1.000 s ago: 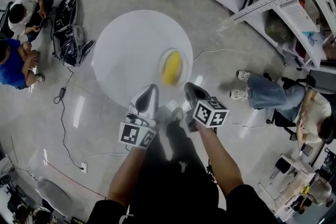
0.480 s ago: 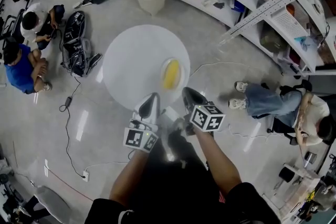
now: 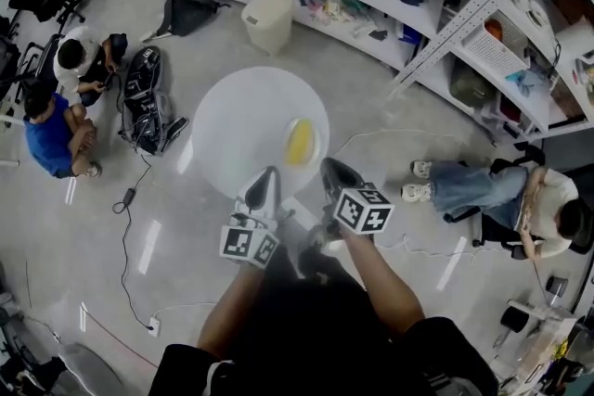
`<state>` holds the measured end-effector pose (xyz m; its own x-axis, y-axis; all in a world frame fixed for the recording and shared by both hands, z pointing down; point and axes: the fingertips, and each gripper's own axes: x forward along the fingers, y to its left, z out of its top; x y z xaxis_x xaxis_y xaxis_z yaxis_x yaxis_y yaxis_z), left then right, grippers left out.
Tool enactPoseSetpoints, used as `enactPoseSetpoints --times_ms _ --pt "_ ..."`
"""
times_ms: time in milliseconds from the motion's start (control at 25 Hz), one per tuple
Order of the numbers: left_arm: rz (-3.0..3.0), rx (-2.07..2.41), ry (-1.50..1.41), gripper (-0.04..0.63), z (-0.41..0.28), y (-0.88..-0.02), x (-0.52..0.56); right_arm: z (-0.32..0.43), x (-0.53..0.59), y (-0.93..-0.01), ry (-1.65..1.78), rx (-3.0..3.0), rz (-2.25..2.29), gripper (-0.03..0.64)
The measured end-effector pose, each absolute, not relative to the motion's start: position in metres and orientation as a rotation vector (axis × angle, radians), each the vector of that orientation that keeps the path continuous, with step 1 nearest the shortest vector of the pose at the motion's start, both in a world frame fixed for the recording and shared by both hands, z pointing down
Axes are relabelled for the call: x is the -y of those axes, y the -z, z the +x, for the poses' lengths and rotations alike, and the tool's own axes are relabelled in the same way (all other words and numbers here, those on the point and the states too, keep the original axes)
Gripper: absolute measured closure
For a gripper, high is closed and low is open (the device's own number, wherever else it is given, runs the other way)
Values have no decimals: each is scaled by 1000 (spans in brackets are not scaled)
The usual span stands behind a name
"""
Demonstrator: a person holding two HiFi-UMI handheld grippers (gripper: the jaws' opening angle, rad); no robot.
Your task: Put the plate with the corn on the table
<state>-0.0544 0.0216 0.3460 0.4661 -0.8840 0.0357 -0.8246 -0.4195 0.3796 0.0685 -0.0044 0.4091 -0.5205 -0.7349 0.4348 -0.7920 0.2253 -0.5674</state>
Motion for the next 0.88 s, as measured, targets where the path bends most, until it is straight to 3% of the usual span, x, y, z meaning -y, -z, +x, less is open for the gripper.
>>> enactPoseSetpoints --times_ms 880 --pt "2436 1432 275 592 -45 -299 -45 73 -31 -331 -887 2624 1604 609"
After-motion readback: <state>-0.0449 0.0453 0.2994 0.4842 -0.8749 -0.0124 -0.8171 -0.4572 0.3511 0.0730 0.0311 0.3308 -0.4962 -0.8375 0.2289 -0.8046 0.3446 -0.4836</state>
